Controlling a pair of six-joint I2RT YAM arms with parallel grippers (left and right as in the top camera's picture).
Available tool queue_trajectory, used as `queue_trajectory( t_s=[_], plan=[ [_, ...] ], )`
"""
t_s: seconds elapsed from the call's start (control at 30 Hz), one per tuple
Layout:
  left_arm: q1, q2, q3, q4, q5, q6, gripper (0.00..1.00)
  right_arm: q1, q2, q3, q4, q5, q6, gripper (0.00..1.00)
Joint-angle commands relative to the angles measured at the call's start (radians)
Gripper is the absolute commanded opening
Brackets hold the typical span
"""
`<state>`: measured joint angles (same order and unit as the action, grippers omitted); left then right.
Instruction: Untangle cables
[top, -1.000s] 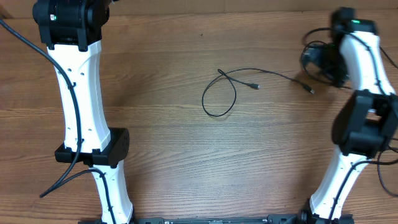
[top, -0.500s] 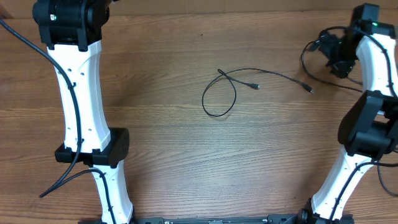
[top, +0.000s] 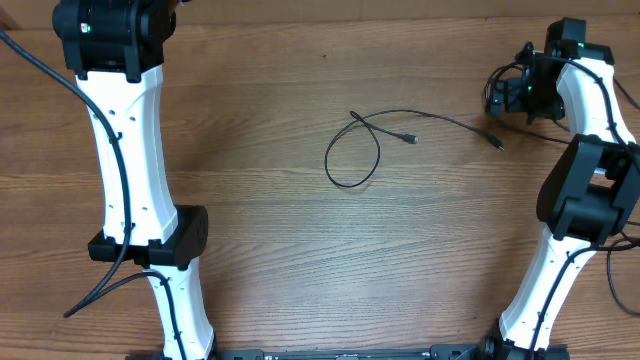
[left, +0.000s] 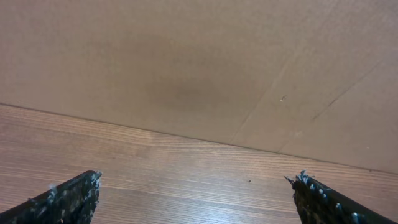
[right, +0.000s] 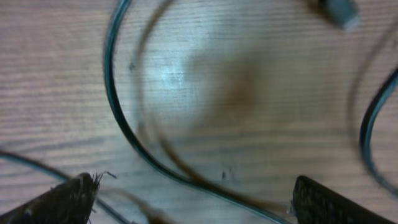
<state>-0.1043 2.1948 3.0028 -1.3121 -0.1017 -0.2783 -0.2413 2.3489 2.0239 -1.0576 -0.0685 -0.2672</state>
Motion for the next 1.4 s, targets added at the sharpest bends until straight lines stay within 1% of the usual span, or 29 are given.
queue_trajectory(
  t_s=[0.0, 0.17, 0.3, 0.47, 0.7, 0.73, 0.77, 0.83, 0.87, 0.9, 0.93, 1.1, 1.2, 1.27, 1.37],
  plan=[
    [-0.001, 0.004, 0.001, 0.007, -0.01, 0.008, 1.0, 0.019, 0.019, 0.024, 0.04, -0.031, -0.083, 0.99],
    [-0.001, 0.004, 0.001, 0.009, -0.01, 0.009, 1.0, 0.069, 0.032, 0.024, 0.089, -0.039, -0.139, 1.0],
    [-0.001, 0.004, 0.001, 0.008, -0.01, 0.008, 1.0, 0.097, 0.047, 0.024, 0.142, -0.032, -0.138, 1.0],
    [-0.001, 0.004, 0.001, 0.006, -0.01, 0.008, 1.0, 0.1, 0.106, 0.024, 0.161, -0.026, -0.13, 1.0],
    [-0.001, 0.004, 0.001, 0.007, -0.011, 0.008, 1.0, 0.1, 0.145, 0.024, 0.208, 0.084, -0.122, 1.0],
    [-0.001, 0.004, 0.001, 0.007, -0.01, 0.008, 1.0, 0.099, 0.145, 0.024, 0.215, 0.087, -0.119, 0.98],
    [-0.001, 0.004, 0.001, 0.005, -0.01, 0.008, 1.0, 0.097, 0.145, 0.024, 0.227, 0.096, -0.099, 0.92],
    [-0.001, 0.004, 0.001, -0.001, -0.01, 0.008, 1.0, 0.093, 0.145, 0.024, 0.25, 0.098, -0.069, 0.43],
    [-0.001, 0.004, 0.001, -0.005, -0.01, 0.008, 1.0, 0.091, 0.145, 0.024, 0.257, 0.098, -0.057, 0.24],
    [-0.001, 0.004, 0.001, -0.01, -0.01, 0.008, 0.99, 0.089, 0.145, 0.024, 0.262, 0.097, -0.044, 0.11],
    [-0.001, 0.004, 0.001, -0.013, -0.01, 0.008, 0.99, 0.089, 0.145, 0.024, 0.265, 0.097, -0.037, 0.04],
    [-0.001, 0.004, 0.001, -0.023, -0.01, -0.011, 1.0, 0.089, 0.145, 0.025, 0.256, 0.098, 0.009, 0.04],
    [-0.001, 0.004, 0.001, -0.023, -0.01, -0.026, 1.0, 0.089, 0.138, 0.04, 0.217, 0.105, 0.018, 0.04],
    [-0.001, 0.004, 0.001, -0.023, -0.01, -0.038, 1.0, 0.089, 0.127, 0.063, 0.18, 0.129, 0.018, 0.04],
    [-0.001, 0.004, 0.001, -0.022, -0.01, -0.045, 1.0, 0.089, 0.087, 0.109, 0.149, 0.208, 0.064, 0.04]
  ],
)
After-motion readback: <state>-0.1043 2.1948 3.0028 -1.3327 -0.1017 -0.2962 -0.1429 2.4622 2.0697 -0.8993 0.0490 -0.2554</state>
